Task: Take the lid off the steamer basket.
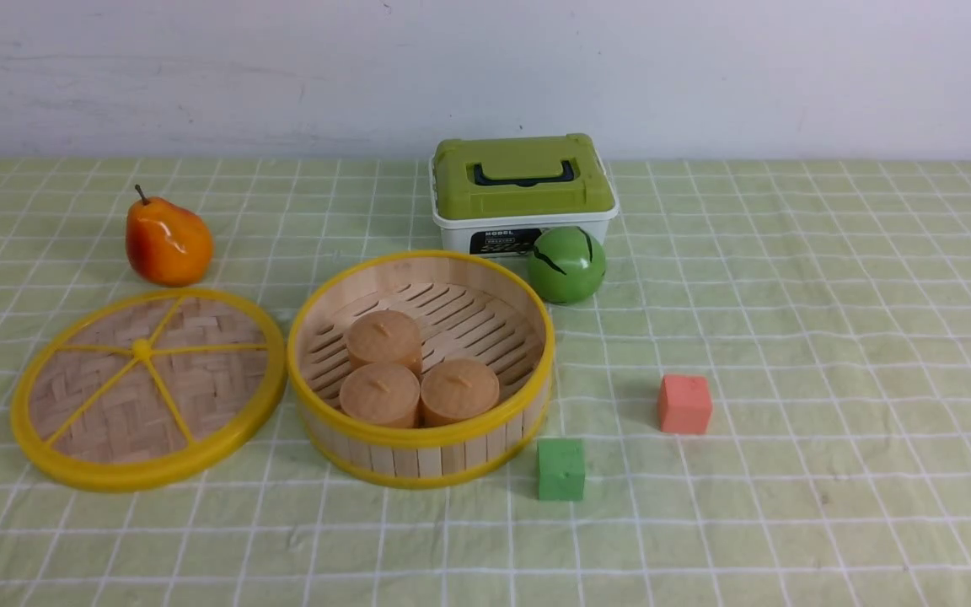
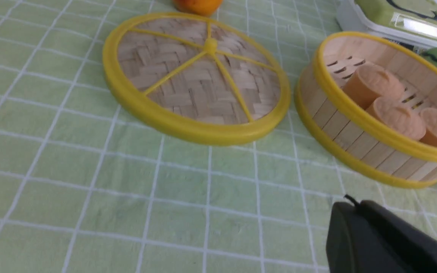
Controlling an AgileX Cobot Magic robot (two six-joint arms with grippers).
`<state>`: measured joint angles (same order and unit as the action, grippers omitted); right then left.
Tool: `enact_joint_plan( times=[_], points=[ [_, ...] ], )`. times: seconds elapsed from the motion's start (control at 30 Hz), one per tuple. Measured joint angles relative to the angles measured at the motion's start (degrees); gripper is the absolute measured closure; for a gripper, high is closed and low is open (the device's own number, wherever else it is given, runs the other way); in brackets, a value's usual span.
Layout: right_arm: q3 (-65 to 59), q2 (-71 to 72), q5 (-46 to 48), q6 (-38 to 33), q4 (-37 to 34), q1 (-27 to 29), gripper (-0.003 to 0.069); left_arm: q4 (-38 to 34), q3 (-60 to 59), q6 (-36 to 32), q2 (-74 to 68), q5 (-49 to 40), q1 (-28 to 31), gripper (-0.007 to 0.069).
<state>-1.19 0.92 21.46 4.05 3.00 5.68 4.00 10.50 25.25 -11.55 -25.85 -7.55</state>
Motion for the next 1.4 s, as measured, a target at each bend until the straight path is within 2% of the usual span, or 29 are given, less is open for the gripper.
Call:
enact_joint_plan(
  times=[0.2,0.43,0.63,0.93,1.4],
  points=[
    [0.0,0.0,0.0,0.0,0.0,0.0,0.0418,0.2,-5.2,0.1,2.2,1.4,-0.5,0.0637],
    [0.0,0.0,0.0,0.0,0.0,0.0,0.0418,1.1,-11.9,-0.2,11.8,4.3,-0.5,0.0637],
    [0.0,0.0,0.0,0.0,0.0,0.0,0.0418,0.8,-12.1,-4.3,12.2,4.1,-0.5,0.0637],
    [0.0,0.0,0.0,0.0,0.0,0.0,0.0418,-4.7,-12.2,-15.0,12.2,3.9,-0.5,0.0637],
    [0.0,0.0,0.0,0.0,0.0,0.0,0.0418,-5.6,-12.2,-16.1,12.2,3.9,-0.5,0.0637]
  ],
)
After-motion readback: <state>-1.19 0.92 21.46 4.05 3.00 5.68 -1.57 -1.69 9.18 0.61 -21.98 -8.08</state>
